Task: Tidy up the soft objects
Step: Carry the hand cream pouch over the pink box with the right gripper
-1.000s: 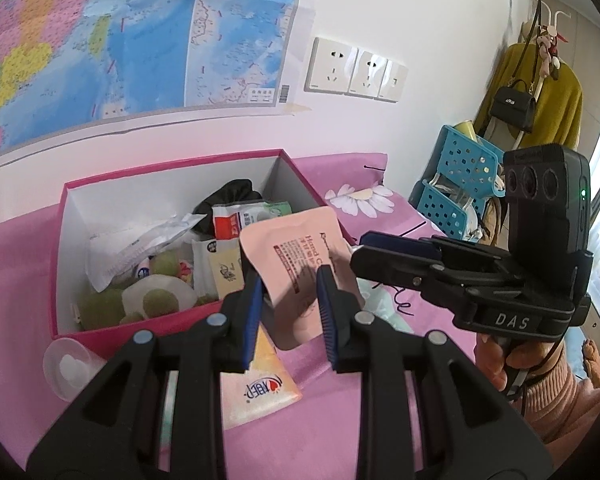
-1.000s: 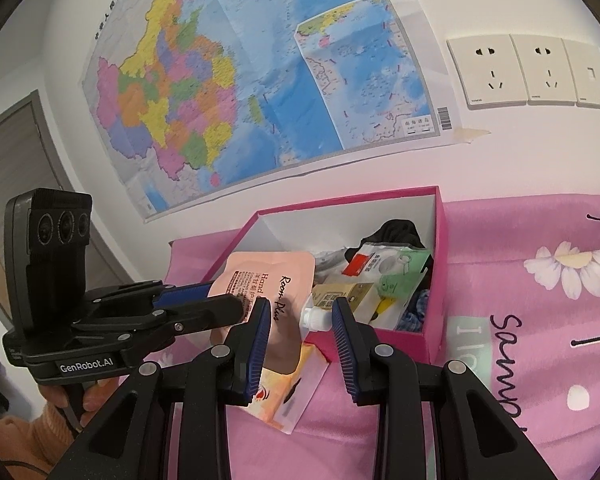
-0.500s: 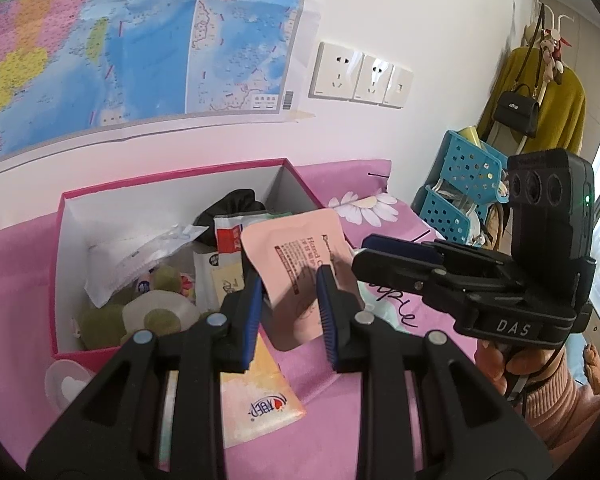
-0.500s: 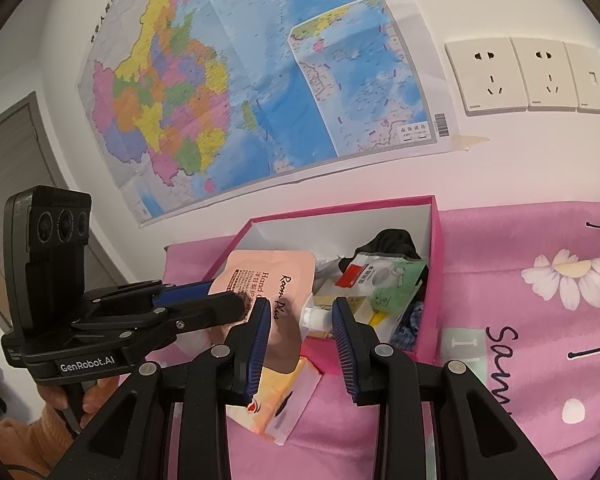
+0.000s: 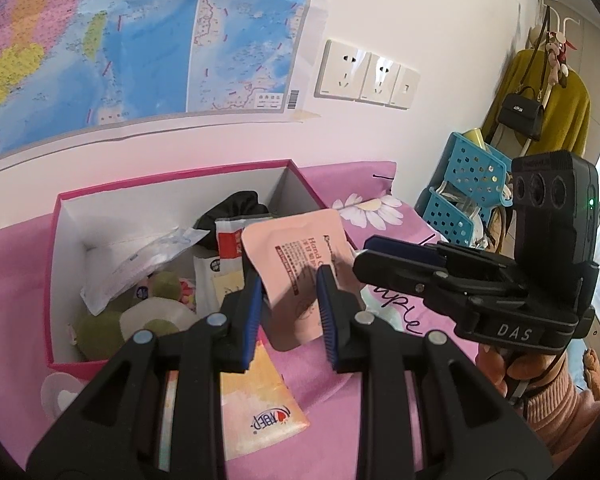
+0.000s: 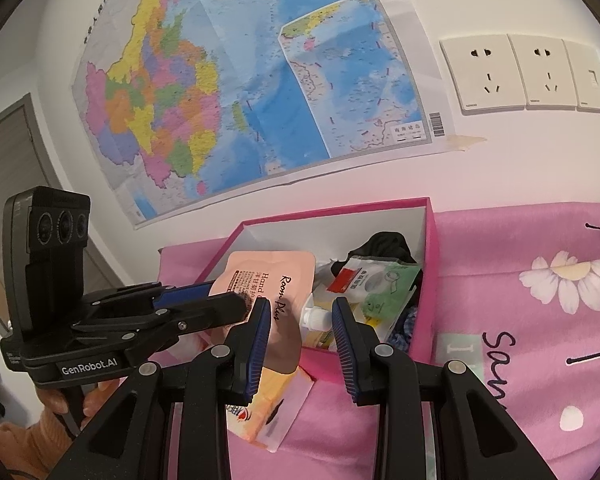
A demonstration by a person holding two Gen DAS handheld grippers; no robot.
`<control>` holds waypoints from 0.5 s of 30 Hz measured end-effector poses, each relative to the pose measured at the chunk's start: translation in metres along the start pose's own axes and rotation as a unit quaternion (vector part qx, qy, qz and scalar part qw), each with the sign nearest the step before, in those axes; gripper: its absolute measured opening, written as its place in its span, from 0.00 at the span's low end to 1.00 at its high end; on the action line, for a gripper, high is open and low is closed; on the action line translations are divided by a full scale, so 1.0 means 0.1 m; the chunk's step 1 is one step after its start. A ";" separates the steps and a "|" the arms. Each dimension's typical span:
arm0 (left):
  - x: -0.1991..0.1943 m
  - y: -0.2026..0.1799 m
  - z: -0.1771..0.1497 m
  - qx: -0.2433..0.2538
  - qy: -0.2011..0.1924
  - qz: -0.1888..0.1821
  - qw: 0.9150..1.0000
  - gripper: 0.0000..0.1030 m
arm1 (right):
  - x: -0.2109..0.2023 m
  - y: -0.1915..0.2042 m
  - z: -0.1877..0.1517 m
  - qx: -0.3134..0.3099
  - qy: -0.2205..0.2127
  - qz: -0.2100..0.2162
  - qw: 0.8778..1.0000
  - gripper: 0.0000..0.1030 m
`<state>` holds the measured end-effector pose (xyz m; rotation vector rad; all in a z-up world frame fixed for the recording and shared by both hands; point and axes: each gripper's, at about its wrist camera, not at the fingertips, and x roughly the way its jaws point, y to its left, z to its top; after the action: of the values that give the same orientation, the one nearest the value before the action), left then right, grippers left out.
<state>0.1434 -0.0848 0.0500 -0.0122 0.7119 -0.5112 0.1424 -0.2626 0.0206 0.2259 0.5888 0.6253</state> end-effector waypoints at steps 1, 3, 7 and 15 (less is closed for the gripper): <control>0.01 0.00 0.01 -0.001 0.000 0.000 1.000 0.27 | 0.00 0.00 0.00 0.000 0.000 0.000 1.000 0.31; 0.01 0.00 0.01 -0.002 0.000 0.001 1.000 0.27 | 0.01 0.00 0.01 0.000 -0.001 -0.001 1.000 0.31; 0.04 0.01 0.04 -0.004 -0.001 0.002 1.000 0.27 | 0.01 -0.01 0.03 0.000 -0.003 -0.002 1.000 0.31; 0.11 0.02 0.06 -0.006 0.001 0.004 1.000 0.27 | 0.03 -0.05 0.04 0.003 -0.004 -0.006 1.000 0.31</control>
<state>0.1548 -0.0893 0.0480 -0.0200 0.7177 -0.4986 0.1490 -0.2647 0.0211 0.2307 0.5845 0.6099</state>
